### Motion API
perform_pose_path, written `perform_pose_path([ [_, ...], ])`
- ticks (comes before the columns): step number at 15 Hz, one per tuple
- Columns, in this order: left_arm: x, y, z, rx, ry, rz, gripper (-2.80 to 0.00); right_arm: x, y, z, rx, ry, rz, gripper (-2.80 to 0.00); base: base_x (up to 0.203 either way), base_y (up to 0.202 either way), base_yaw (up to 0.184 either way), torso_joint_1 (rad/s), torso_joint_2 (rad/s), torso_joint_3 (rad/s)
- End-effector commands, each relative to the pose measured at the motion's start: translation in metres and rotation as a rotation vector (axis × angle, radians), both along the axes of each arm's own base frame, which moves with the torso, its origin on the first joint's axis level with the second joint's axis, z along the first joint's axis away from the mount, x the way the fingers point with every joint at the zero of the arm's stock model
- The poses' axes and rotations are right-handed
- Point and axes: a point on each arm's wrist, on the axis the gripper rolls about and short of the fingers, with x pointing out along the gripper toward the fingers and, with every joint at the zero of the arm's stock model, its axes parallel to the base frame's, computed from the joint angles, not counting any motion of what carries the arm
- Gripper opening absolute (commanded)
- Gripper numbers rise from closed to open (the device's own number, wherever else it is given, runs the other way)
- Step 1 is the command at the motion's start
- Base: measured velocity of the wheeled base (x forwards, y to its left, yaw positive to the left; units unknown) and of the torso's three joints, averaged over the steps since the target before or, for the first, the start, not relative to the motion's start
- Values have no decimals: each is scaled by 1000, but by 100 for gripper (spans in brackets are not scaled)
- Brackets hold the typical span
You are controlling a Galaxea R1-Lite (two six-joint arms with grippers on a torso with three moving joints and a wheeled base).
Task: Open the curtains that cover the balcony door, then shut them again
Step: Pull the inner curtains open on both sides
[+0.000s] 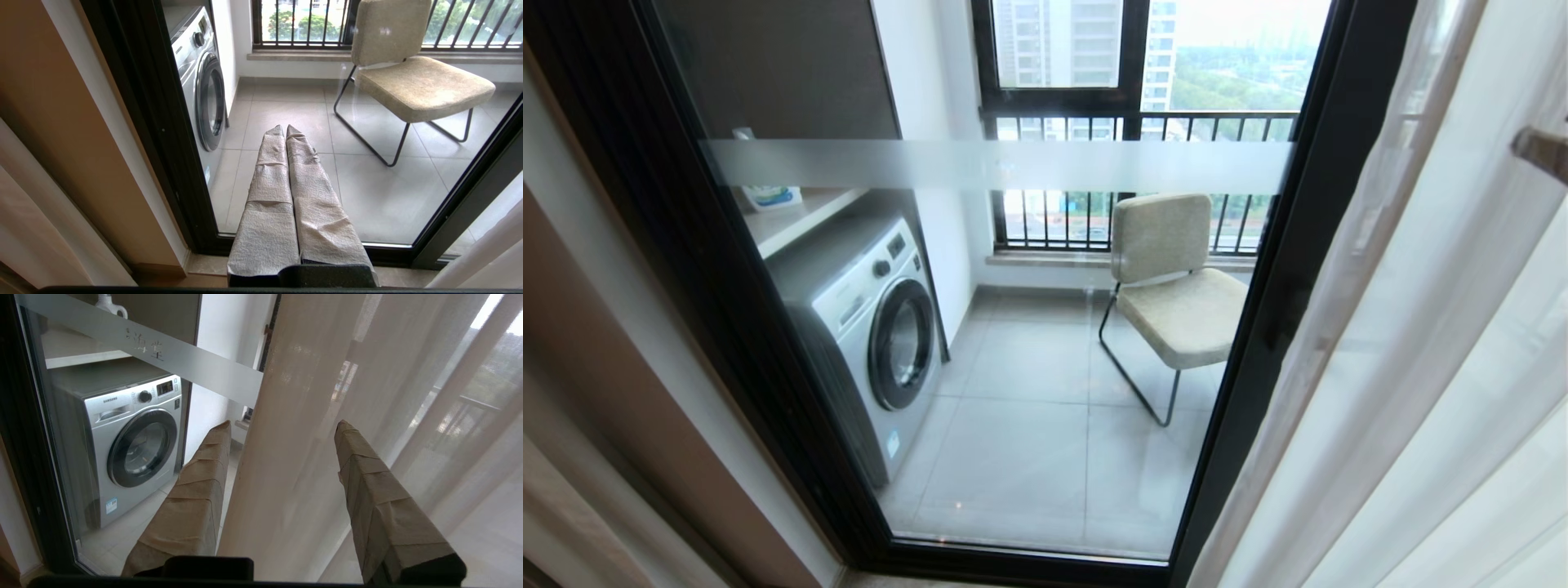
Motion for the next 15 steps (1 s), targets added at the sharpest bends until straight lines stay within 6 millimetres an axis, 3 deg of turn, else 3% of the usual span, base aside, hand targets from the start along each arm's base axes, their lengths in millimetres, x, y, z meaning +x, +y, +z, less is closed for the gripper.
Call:
perform_pose_path([
  [1,0,0,0,0,0,1,-280,39,16,-1,-31,49,39,0,0,0,0,0,0,0],
  [8,0,0,0,0,0,1,-280,102,36,21,-79,-58,-9,0,0,0,0,0,0,0],
  [11,0,0,0,0,-1,1,-280,118,37,27,-45,-60,-177,0,0,0,0,0,0,0],
  [15,0,0,0,0,0,1,-280,124,35,33,0,-71,-327,0,0,0,0,0,0,0],
])
